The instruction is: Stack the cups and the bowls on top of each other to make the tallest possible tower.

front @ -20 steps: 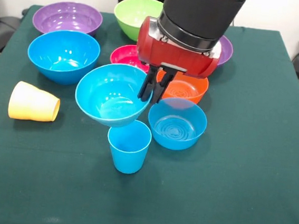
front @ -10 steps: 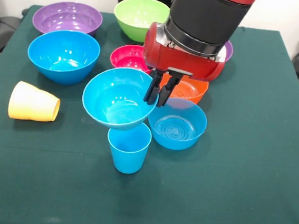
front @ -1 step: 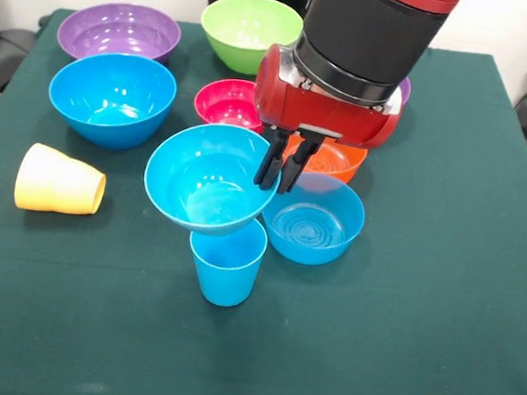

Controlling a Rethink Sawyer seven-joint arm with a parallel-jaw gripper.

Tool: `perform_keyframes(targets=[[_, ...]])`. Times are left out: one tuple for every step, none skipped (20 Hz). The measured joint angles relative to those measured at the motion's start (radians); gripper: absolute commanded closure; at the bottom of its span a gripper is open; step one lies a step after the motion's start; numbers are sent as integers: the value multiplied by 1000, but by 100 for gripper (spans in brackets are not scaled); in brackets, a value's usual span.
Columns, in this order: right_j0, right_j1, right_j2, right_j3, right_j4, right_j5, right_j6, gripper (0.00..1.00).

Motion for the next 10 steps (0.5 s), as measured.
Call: perform_keyframes(targets=[[0, 0, 1, 0, 0, -3, 0, 100], [0, 0, 1, 0, -1, -8, 0, 100], [0, 1, 1, 0, -1, -11, 0, 100], [0, 1, 1, 0, -1, -14, 0, 100], [0, 1, 1, 0, -2, -24, 0, 100], [0, 2, 1, 0, -2, -32, 0, 100], [0, 2, 1, 0, -2, -39, 0, 100], [0, 3, 1, 0, -2, -47, 0, 100], [0, 3, 1, 0, -2, -53, 0, 100], [0, 4, 1, 0, -2, -57, 0, 100]])
